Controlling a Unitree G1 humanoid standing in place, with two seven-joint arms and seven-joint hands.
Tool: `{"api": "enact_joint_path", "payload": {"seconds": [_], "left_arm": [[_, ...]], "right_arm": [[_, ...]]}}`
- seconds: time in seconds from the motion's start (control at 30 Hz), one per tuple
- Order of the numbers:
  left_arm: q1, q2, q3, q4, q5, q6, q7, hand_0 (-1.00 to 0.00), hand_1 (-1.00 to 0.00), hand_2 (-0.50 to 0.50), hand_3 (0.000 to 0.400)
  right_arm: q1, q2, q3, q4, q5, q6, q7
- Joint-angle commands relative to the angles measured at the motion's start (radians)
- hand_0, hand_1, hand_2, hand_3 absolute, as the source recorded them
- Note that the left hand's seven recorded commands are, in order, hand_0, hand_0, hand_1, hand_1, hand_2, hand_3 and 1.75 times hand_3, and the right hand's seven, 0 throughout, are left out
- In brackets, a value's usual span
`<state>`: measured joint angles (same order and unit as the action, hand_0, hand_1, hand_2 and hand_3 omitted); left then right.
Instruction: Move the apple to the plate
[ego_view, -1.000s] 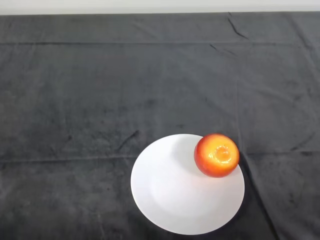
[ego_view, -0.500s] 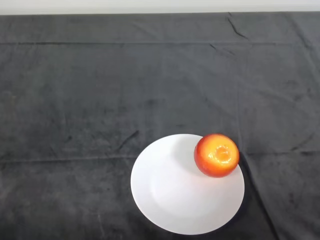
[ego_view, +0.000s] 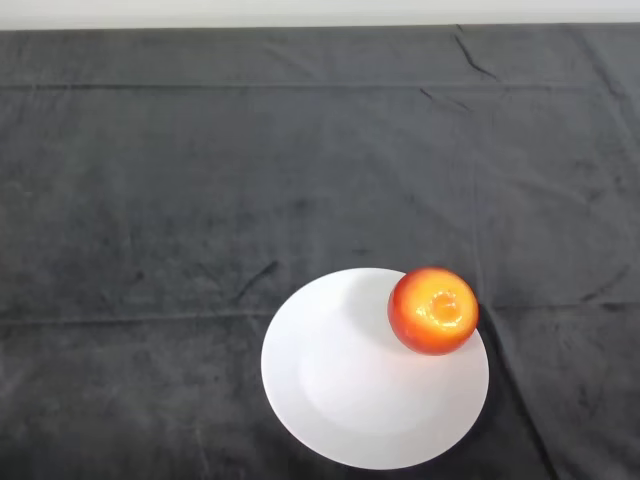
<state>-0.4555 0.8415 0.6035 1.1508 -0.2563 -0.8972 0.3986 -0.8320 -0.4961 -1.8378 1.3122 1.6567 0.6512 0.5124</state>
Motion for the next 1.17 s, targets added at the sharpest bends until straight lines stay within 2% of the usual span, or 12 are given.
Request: {"api": "enact_joint_path", "payload": {"seconds": [0.03,1.17], "left_arm": [[-0.056,0.061,0.016,0.053,-0.012,-0.021,-0.011,0.00,0.00,0.00,0.000],[-0.064,0.055,0.024,0.066,-0.001,-0.029,-0.018,0.00,0.00,0.00,0.000]], "right_arm": [[0.012,-0.033,-0.0236,0.005,-0.0023,0.010,-0.0006],[0.012,-0.033,-0.0252,0.005,-0.0033,0.010,-0.0009]]}}
